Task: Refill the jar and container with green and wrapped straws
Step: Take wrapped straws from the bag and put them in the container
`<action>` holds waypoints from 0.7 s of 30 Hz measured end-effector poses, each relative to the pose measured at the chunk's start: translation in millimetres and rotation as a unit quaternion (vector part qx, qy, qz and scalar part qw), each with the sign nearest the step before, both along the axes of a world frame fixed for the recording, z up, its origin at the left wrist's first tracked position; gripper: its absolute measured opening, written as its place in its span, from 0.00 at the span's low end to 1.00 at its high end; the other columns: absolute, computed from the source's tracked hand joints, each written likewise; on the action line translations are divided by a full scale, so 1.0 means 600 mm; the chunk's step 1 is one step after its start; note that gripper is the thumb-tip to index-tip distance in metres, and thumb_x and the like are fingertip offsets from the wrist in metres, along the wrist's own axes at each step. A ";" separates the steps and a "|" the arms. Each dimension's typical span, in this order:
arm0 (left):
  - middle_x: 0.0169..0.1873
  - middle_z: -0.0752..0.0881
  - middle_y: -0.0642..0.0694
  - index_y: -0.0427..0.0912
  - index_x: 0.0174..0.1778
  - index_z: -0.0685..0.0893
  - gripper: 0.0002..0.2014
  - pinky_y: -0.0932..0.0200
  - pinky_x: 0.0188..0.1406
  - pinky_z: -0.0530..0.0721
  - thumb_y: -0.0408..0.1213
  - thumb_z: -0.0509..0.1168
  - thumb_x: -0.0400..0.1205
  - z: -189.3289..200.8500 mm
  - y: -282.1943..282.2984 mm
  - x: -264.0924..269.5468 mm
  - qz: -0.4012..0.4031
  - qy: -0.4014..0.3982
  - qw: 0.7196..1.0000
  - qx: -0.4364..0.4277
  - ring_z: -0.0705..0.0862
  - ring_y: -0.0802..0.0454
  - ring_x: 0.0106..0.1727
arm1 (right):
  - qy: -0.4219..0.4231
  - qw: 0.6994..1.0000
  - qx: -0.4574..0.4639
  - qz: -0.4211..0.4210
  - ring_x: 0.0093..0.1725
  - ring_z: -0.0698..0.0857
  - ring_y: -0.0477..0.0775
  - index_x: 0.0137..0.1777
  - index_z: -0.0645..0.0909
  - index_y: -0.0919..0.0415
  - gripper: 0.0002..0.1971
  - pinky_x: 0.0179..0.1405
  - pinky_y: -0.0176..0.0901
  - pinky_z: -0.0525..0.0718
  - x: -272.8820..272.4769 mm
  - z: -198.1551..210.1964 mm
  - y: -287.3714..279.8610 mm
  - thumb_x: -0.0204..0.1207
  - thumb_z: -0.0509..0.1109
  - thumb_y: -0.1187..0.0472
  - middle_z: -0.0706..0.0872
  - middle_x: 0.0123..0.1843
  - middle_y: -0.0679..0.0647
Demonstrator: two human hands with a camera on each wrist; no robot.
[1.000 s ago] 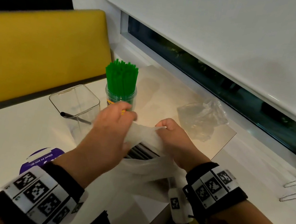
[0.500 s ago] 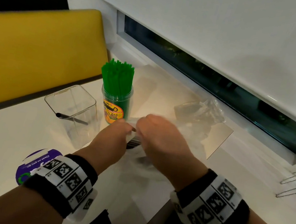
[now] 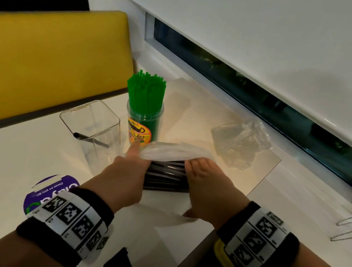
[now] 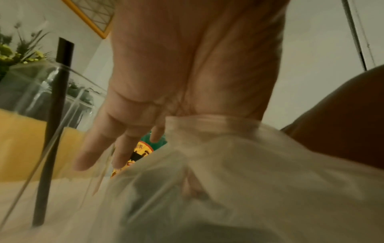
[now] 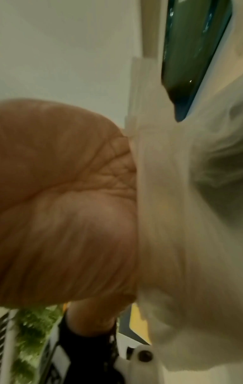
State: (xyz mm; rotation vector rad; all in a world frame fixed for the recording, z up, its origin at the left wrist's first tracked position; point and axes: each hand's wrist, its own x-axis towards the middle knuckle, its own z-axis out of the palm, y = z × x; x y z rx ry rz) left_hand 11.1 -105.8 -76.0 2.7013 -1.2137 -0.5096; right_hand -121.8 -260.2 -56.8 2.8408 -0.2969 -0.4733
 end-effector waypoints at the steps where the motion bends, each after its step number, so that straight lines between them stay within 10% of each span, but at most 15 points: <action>1: 0.81 0.53 0.45 0.55 0.80 0.60 0.42 0.49 0.51 0.86 0.27 0.66 0.71 -0.003 0.000 0.001 -0.014 0.025 1.000 -0.001 0.80 0.39 0.55 | 0.032 0.999 -0.018 0.003 0.79 0.65 0.64 0.81 0.62 0.69 0.47 0.84 0.55 0.54 0.003 -0.002 0.004 0.72 0.72 0.39 0.68 0.79 0.63; 4: 0.76 0.61 0.44 0.57 0.80 0.59 0.41 0.54 0.47 0.86 0.28 0.64 0.71 -0.014 0.006 0.017 -0.045 0.112 0.993 0.008 0.82 0.44 0.49 | 0.002 0.999 0.015 0.037 0.62 0.81 0.62 0.65 0.79 0.61 0.17 0.71 0.56 0.73 0.028 -0.007 0.029 0.81 0.63 0.53 0.84 0.60 0.57; 8: 0.73 0.66 0.44 0.53 0.78 0.67 0.38 0.57 0.55 0.83 0.30 0.70 0.71 -0.021 0.010 0.038 -0.036 0.149 0.988 -0.002 0.81 0.43 0.61 | -0.104 0.981 0.154 0.047 0.44 0.88 0.64 0.51 0.85 0.64 0.08 0.39 0.50 0.84 0.089 -0.041 0.069 0.74 0.71 0.64 0.88 0.45 0.61; 13: 0.74 0.63 0.45 0.56 0.77 0.66 0.42 0.48 0.60 0.85 0.35 0.70 0.64 -0.041 0.023 0.047 -0.024 0.154 0.988 0.016 0.77 0.42 0.65 | -0.131 0.973 0.189 0.023 0.52 0.86 0.65 0.63 0.79 0.66 0.17 0.56 0.55 0.83 0.107 -0.096 0.087 0.74 0.71 0.64 0.86 0.55 0.62; 17: 0.67 0.67 0.47 0.52 0.77 0.66 0.45 0.49 0.66 0.81 0.39 0.73 0.62 -0.054 0.031 0.062 -0.033 0.105 0.994 0.005 0.71 0.43 0.69 | -0.171 0.965 0.195 0.033 0.36 0.86 0.61 0.50 0.83 0.65 0.10 0.33 0.46 0.82 0.105 -0.102 0.085 0.73 0.62 0.69 0.85 0.42 0.61; 21: 0.66 0.70 0.46 0.51 0.74 0.71 0.43 0.49 0.66 0.81 0.43 0.73 0.59 -0.048 0.024 0.081 -0.050 0.131 0.990 0.011 0.74 0.45 0.67 | -0.189 0.948 0.253 0.029 0.45 0.86 0.66 0.52 0.83 0.66 0.08 0.44 0.50 0.84 0.102 -0.091 0.076 0.75 0.68 0.69 0.86 0.47 0.64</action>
